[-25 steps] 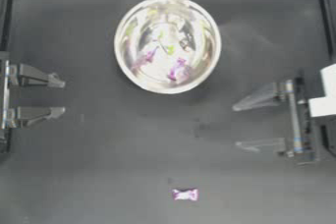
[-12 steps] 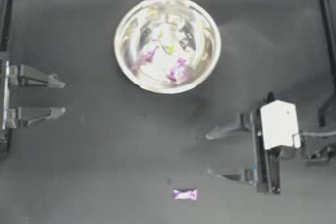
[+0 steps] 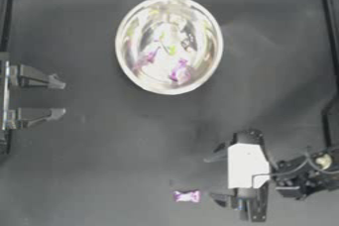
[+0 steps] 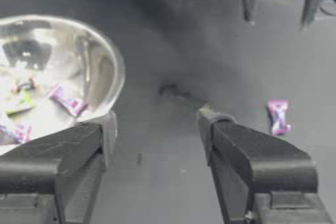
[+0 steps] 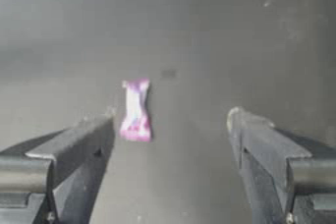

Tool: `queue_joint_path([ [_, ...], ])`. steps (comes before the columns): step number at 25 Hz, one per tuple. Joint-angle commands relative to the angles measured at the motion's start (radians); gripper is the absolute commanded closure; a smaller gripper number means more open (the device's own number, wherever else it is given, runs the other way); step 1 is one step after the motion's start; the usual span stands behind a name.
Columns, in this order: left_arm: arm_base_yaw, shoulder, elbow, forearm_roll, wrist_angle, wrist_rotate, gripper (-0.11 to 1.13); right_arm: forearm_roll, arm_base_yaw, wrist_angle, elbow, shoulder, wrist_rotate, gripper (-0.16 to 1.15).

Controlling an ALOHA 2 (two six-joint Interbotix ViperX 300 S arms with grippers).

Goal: Put candies in bowl

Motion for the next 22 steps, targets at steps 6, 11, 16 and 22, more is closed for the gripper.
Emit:
queue_joint_path([
  [6, -0.002, 0.002, -0.025, 0.000, -0.011, -0.003, 0.14, 0.321, -0.021, 0.123, -0.206, 0.161, -0.330, 0.01],
  [11, -0.002, 0.002, -0.023, 0.000, -0.011, -0.003, 0.14, 0.391, -0.044, 0.140, -0.278, 0.250, -0.420, 0.01],
  [16, -0.002, 0.002, -0.023, 0.000, -0.011, -0.003, 0.14, 0.403, -0.055, 0.141, -0.304, 0.305, -0.433, 0.01],
  [22, -0.002, 0.002, -0.020, 0.000, -0.012, -0.003, 0.14, 0.407, -0.086, 0.127, -0.313, 0.347, -0.434, 0.01],
])
